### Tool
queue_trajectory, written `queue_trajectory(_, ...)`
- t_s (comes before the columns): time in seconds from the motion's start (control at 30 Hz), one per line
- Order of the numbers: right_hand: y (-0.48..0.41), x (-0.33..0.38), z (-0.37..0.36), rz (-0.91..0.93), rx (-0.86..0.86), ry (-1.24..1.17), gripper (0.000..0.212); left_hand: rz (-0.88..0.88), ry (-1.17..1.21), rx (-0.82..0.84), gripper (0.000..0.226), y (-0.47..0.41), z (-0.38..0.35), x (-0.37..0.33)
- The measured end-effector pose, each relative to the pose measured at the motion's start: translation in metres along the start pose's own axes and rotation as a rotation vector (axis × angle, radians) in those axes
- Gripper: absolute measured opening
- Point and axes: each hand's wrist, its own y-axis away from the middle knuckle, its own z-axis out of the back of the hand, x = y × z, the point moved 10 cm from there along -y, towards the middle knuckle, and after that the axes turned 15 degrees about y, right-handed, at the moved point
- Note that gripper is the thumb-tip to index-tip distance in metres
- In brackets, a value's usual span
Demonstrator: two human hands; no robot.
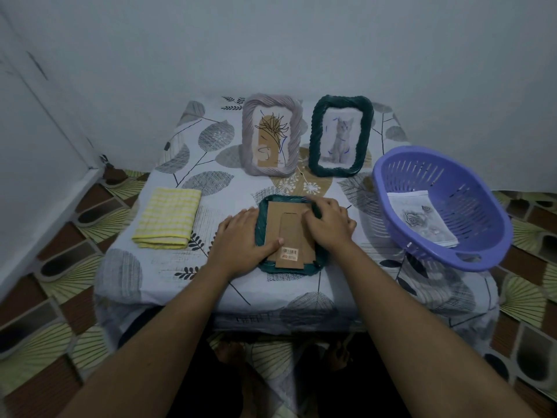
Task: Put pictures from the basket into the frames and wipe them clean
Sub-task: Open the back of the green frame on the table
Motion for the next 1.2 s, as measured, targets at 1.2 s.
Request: queue_trajectory(1.2, -0.007, 0.002, -0.005, -0.048, 0.13, 0.067, 0.052, 0.017, -0.01, -0.021, 0.095, 0.0, 0.002, 0.002)
